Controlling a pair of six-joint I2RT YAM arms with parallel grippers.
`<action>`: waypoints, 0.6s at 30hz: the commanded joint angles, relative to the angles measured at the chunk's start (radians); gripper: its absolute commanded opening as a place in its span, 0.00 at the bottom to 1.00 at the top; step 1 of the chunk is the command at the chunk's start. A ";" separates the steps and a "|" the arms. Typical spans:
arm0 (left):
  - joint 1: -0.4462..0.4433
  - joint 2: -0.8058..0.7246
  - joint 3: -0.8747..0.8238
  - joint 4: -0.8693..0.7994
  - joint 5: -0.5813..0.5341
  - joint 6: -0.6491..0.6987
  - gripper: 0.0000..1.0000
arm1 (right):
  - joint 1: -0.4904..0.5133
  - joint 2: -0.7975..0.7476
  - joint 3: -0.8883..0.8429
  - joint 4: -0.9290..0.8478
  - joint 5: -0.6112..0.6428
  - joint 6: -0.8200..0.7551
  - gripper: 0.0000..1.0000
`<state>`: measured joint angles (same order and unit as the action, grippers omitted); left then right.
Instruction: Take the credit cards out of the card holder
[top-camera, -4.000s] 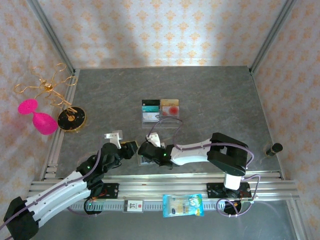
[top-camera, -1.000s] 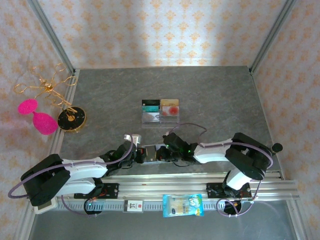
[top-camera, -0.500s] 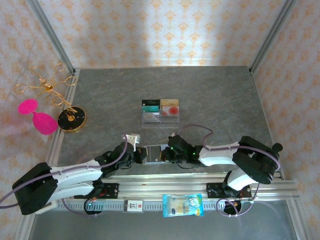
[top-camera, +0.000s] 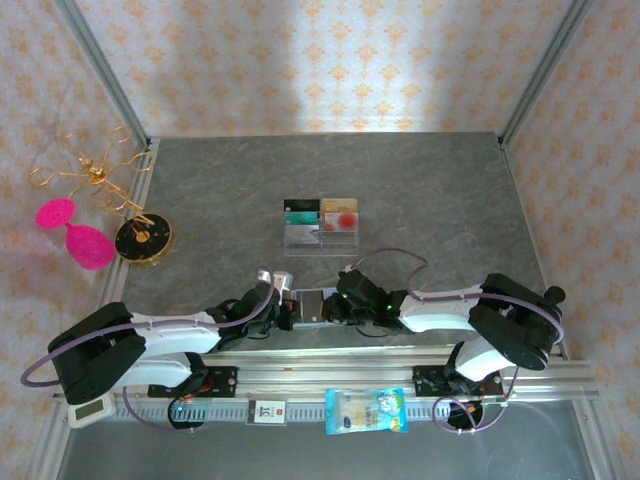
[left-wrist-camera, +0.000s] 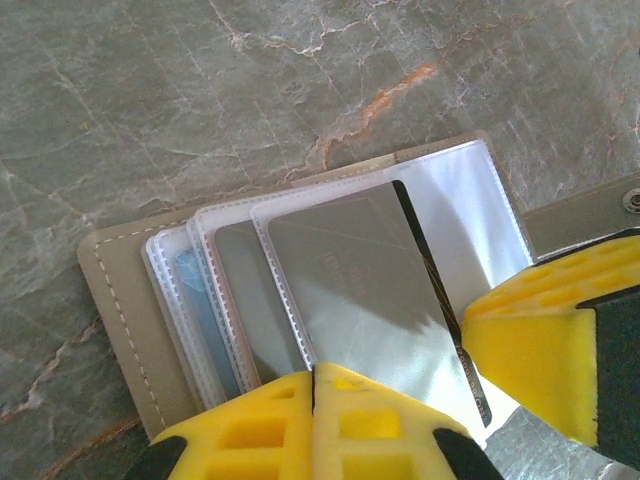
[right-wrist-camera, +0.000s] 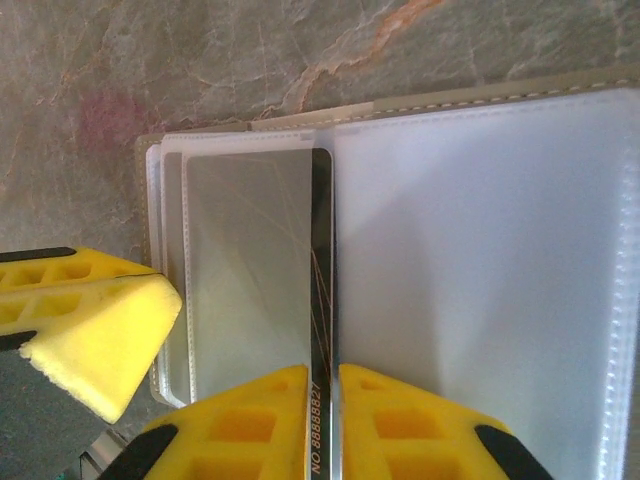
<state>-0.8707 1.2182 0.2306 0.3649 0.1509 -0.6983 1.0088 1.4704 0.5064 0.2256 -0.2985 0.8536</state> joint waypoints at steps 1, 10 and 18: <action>-0.005 0.016 0.010 0.001 0.001 0.000 0.00 | -0.004 0.006 0.013 -0.017 0.031 -0.007 0.14; -0.005 0.026 0.001 0.007 0.002 -0.006 0.00 | -0.005 0.019 0.014 -0.016 0.036 -0.005 0.18; -0.006 0.070 0.008 -0.007 0.003 0.010 0.00 | -0.004 0.049 0.023 0.008 0.007 -0.020 0.16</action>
<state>-0.8711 1.2579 0.2367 0.4046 0.1513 -0.6979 1.0088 1.4933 0.5117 0.2382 -0.3027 0.8509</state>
